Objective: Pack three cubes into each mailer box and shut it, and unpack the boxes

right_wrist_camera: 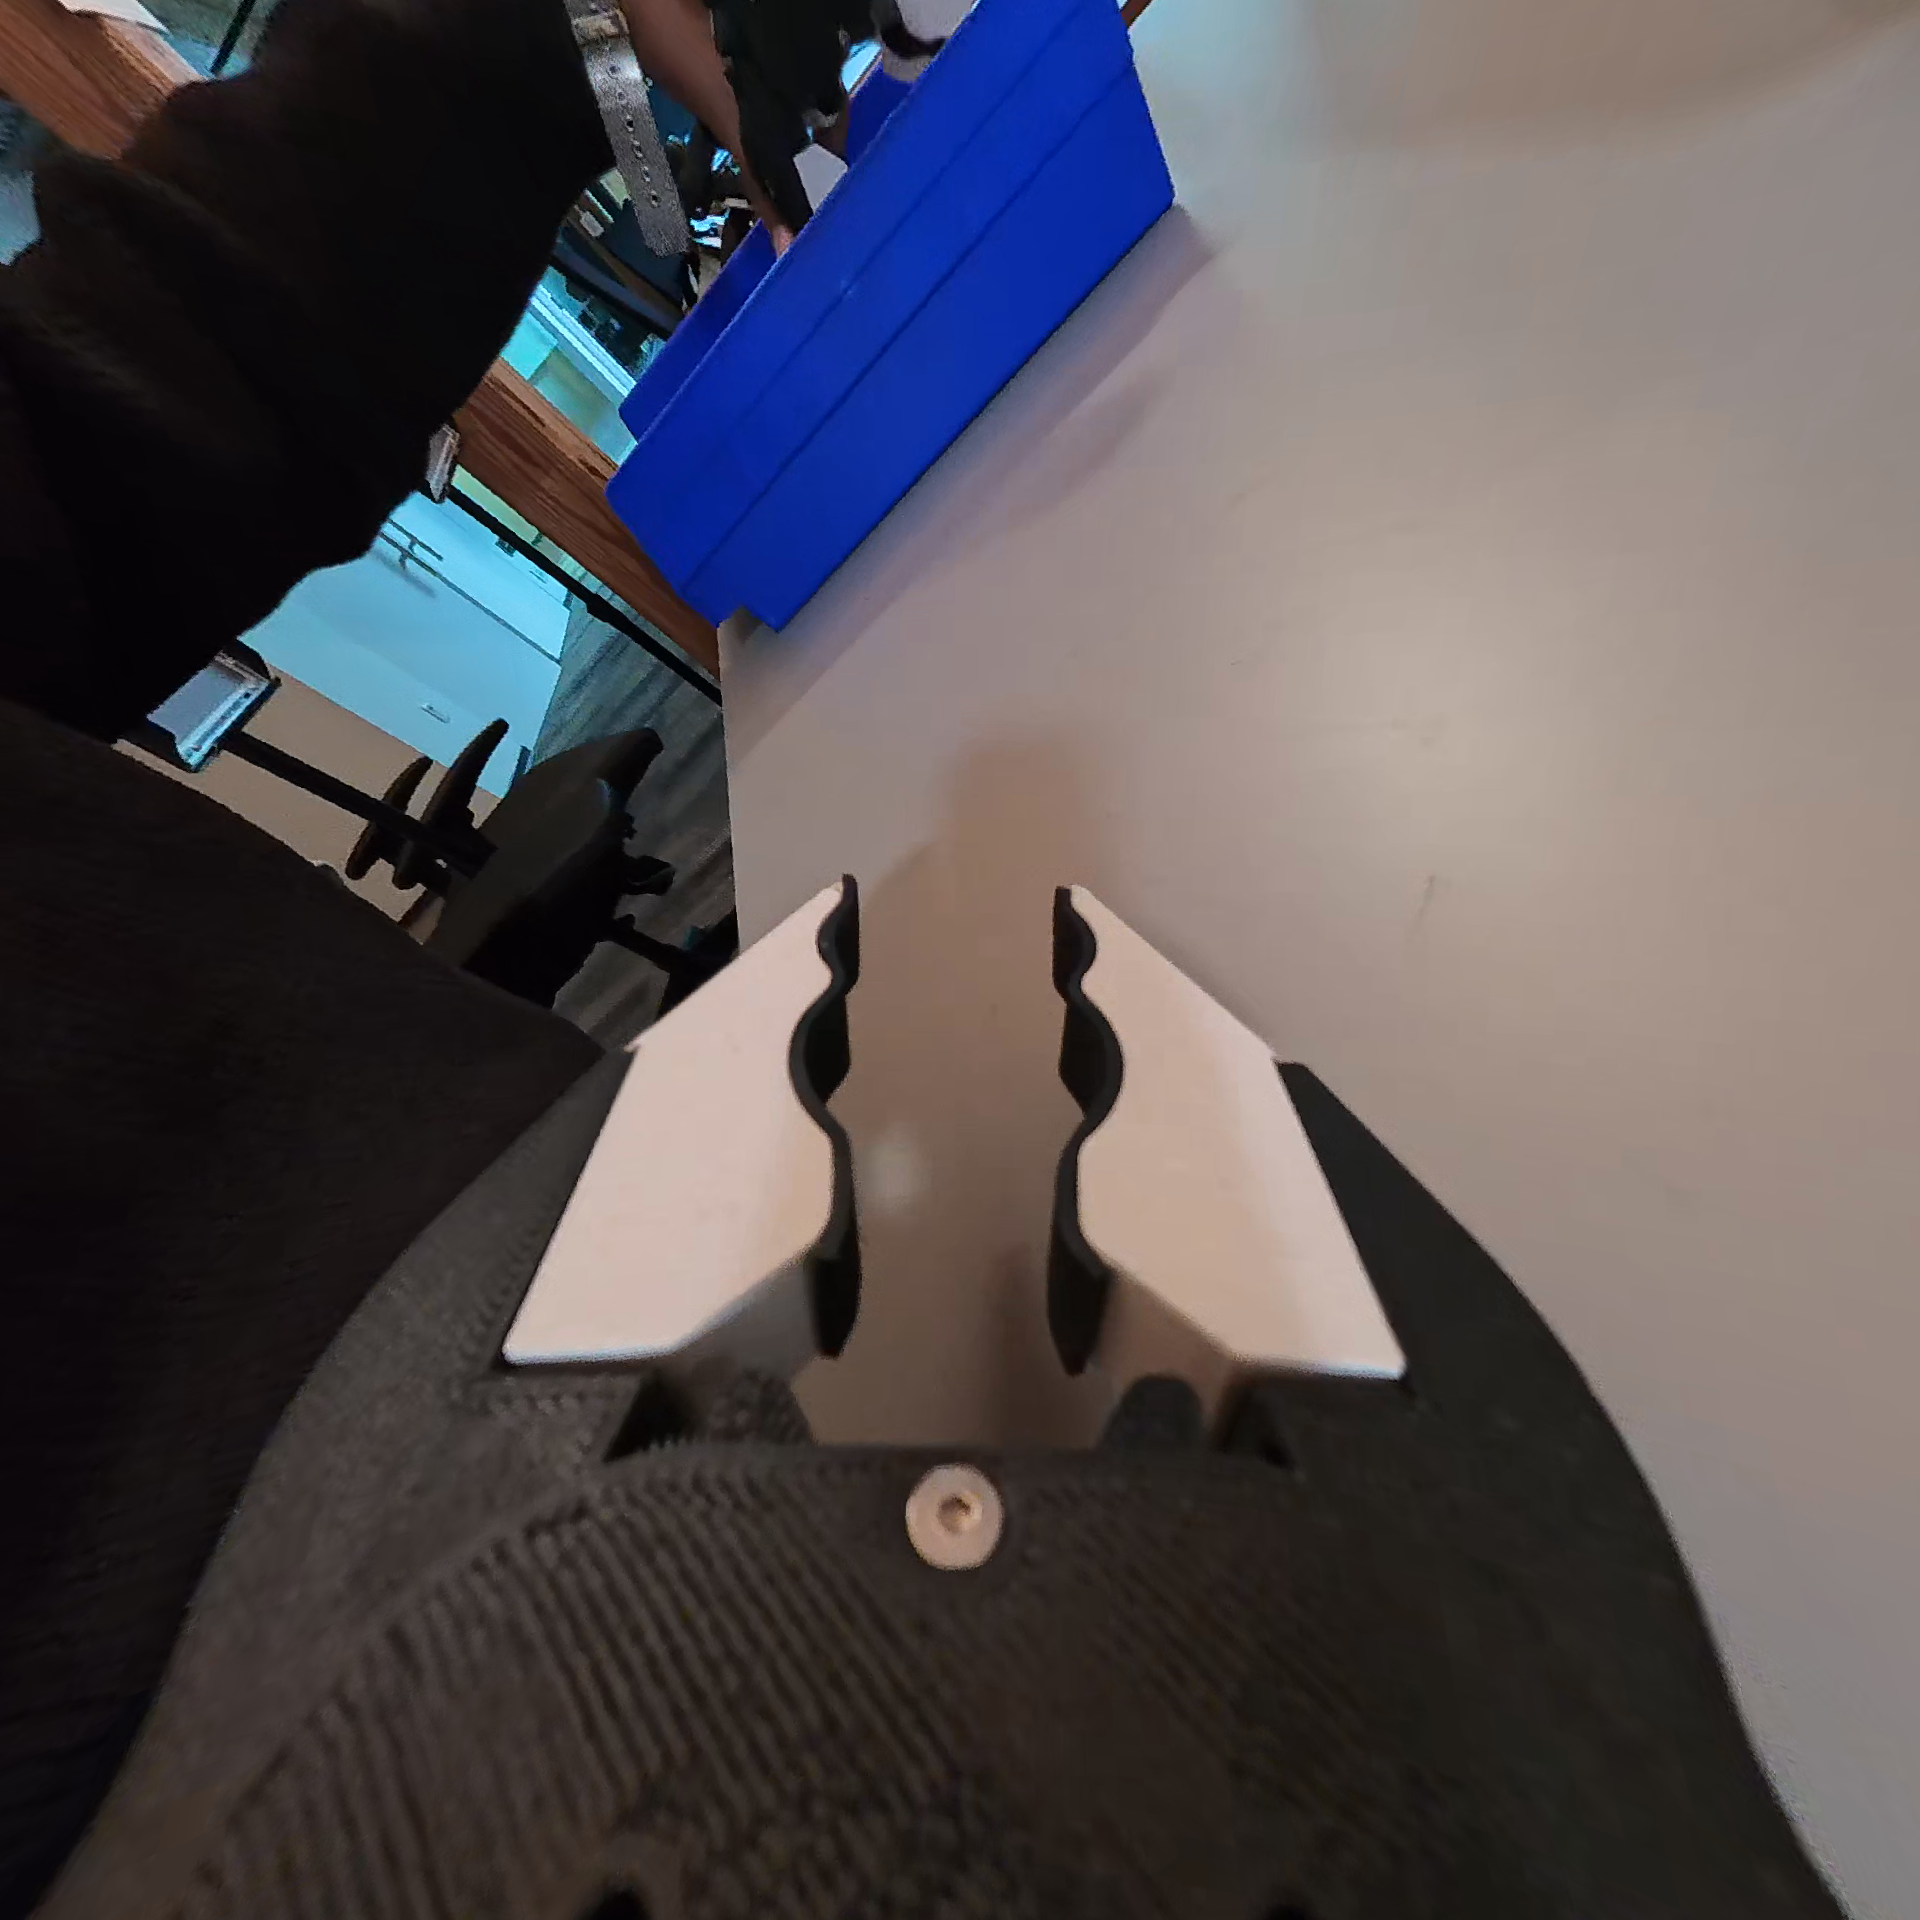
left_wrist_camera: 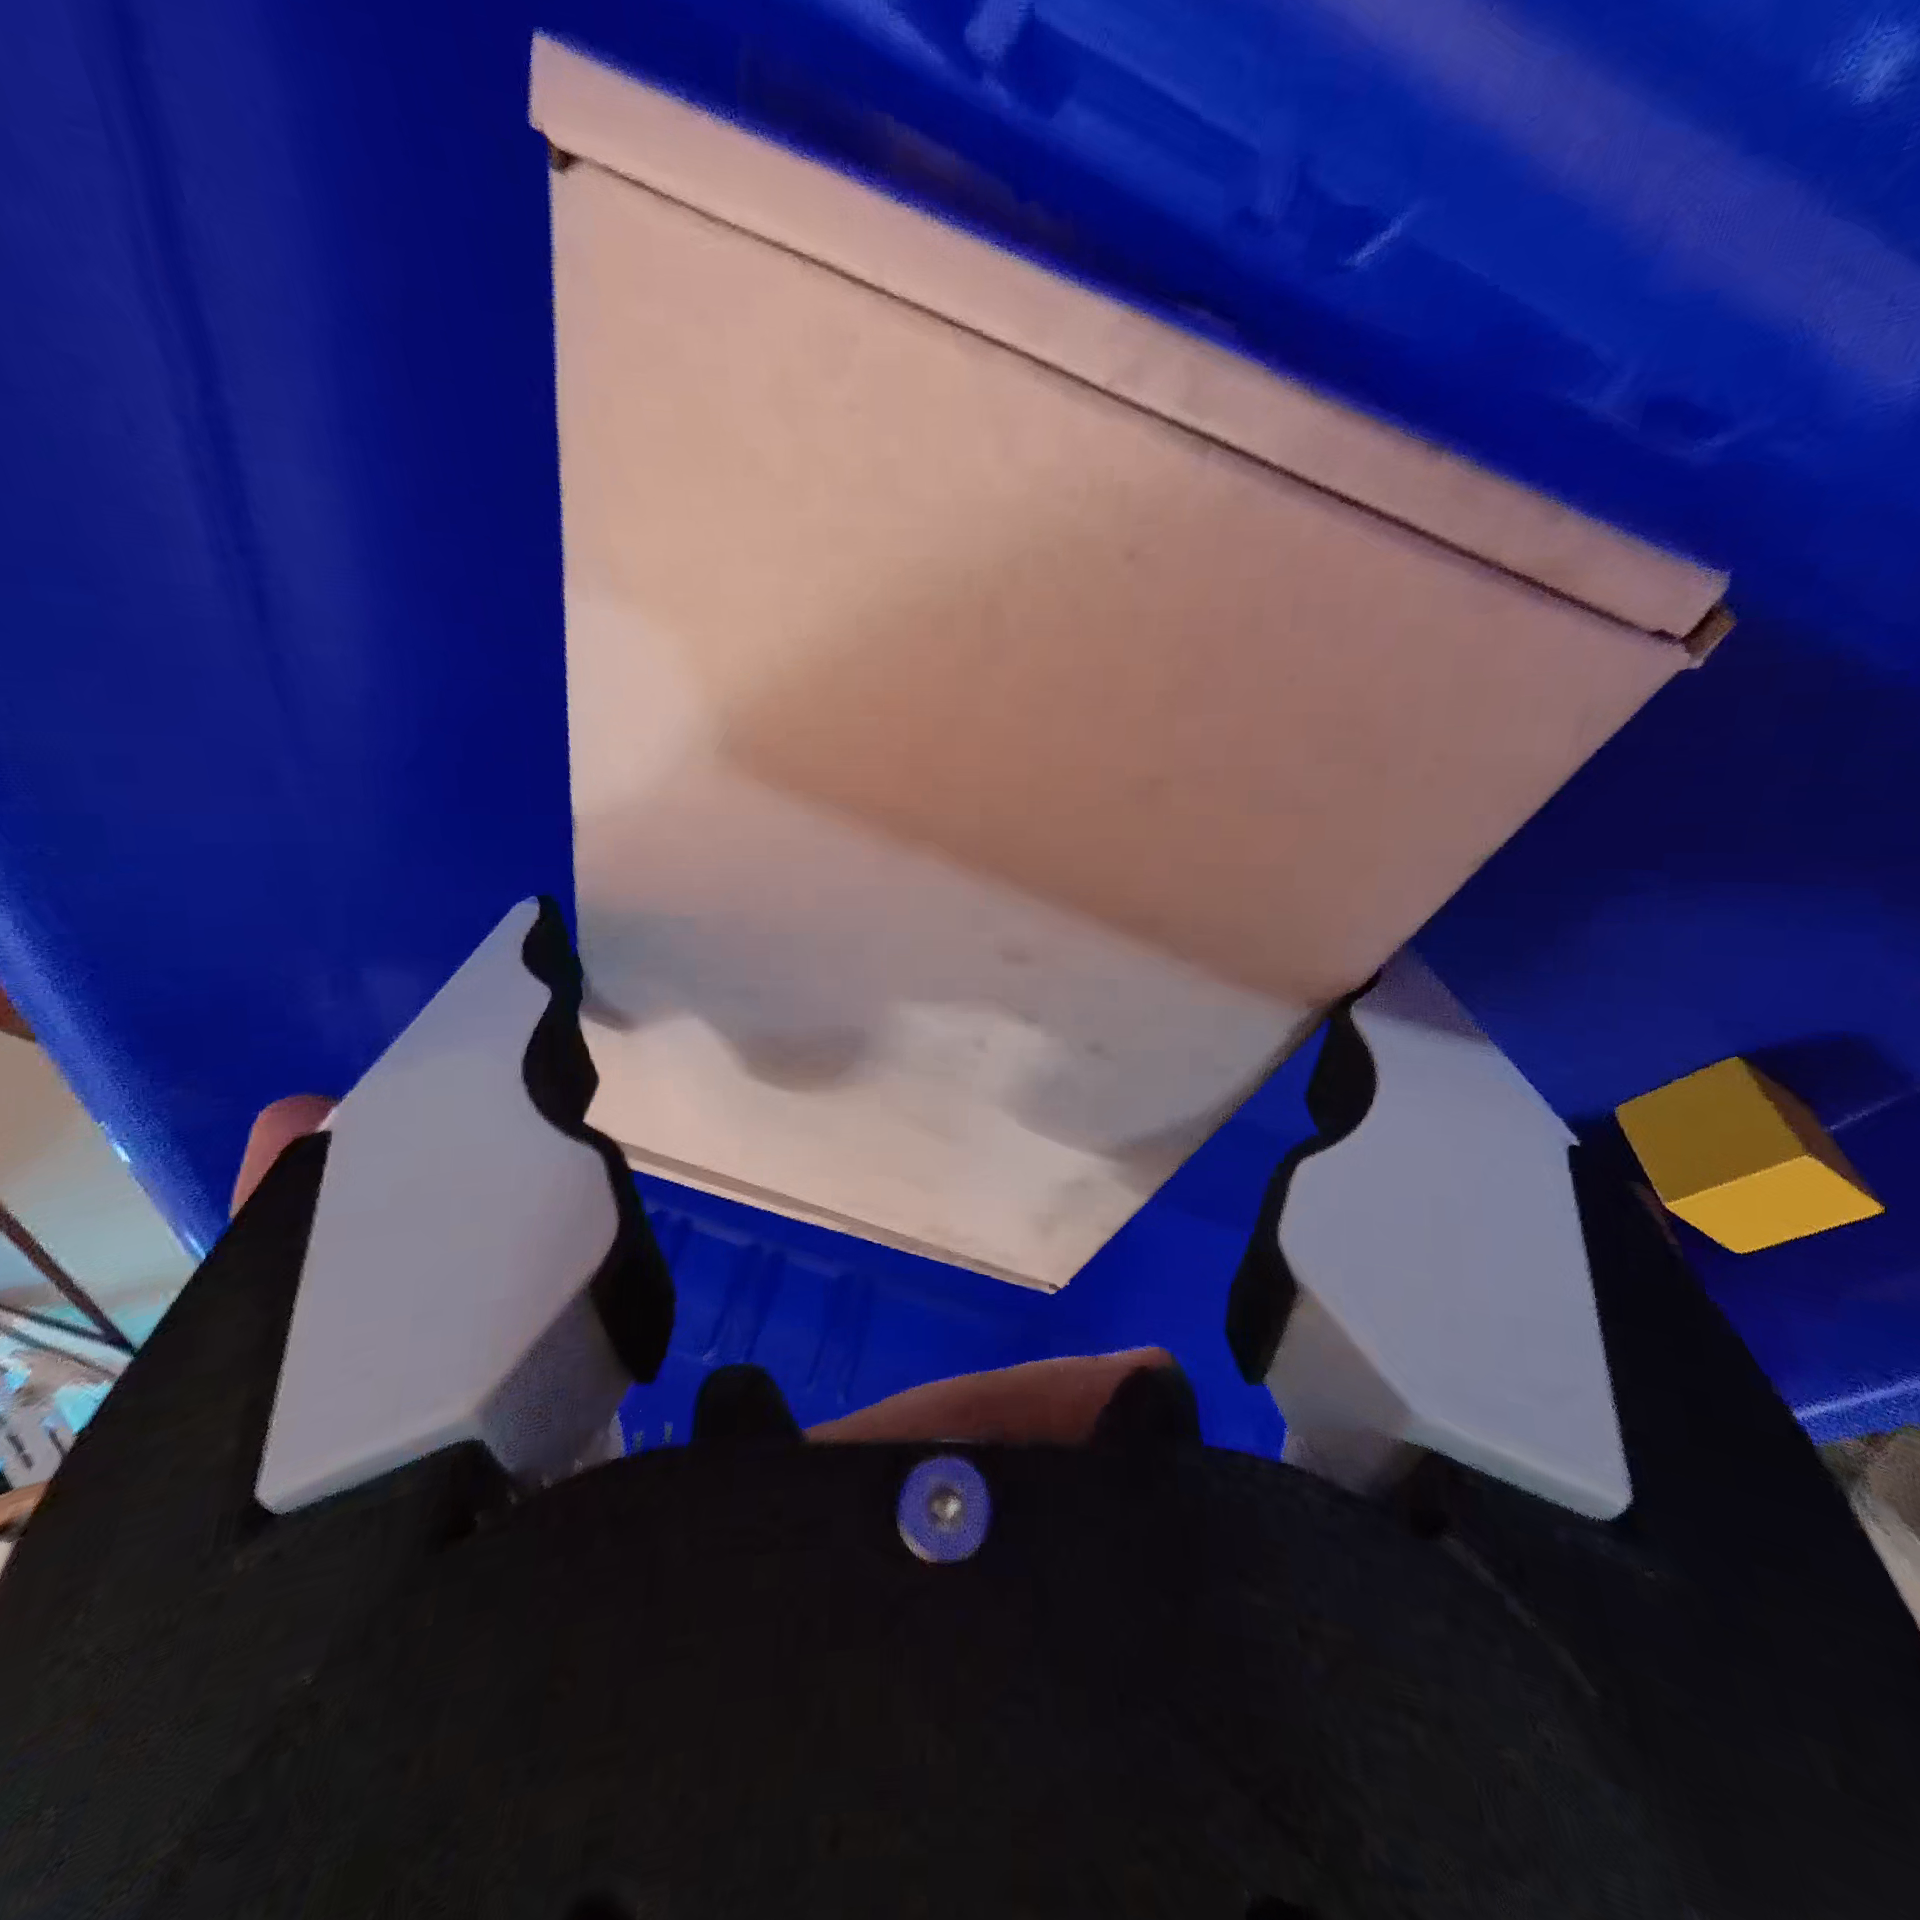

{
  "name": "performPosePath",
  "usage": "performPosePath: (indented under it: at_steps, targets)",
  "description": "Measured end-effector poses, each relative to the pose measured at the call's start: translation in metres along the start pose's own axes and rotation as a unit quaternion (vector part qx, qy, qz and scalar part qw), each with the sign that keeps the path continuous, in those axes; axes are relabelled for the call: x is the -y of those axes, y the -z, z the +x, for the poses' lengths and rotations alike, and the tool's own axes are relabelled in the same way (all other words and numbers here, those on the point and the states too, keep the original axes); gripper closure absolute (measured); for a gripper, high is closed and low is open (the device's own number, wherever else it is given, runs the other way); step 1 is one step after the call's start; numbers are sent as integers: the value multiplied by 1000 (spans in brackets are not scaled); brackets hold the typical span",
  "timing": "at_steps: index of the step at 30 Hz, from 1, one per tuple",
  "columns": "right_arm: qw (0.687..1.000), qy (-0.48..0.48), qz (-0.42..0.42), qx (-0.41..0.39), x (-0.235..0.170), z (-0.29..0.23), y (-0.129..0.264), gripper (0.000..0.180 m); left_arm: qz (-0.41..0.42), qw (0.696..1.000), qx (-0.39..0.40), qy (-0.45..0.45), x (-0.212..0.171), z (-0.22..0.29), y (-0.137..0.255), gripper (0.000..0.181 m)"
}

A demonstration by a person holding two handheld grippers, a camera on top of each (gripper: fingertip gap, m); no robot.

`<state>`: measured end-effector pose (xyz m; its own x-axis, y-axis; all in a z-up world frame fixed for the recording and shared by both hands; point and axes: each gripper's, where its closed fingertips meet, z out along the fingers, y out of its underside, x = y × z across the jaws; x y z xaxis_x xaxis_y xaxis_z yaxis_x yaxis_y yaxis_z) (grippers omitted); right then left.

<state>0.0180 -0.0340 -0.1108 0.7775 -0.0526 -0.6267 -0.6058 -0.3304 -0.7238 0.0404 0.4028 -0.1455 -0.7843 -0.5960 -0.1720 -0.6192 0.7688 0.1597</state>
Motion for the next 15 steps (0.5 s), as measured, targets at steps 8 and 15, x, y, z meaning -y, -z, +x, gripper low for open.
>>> performPosePath:
  at_steps: [8, 15]
  targets:
    - [1000, 13, -18, 7, -6, -6, -4, 143, -20, 1000, -8, -1, -23, 9, 13, 46]
    - [1000, 19, -10, 18, -5, -14, -3, 144, 27, 997, 43, 61, -50, 2, 101, 49]
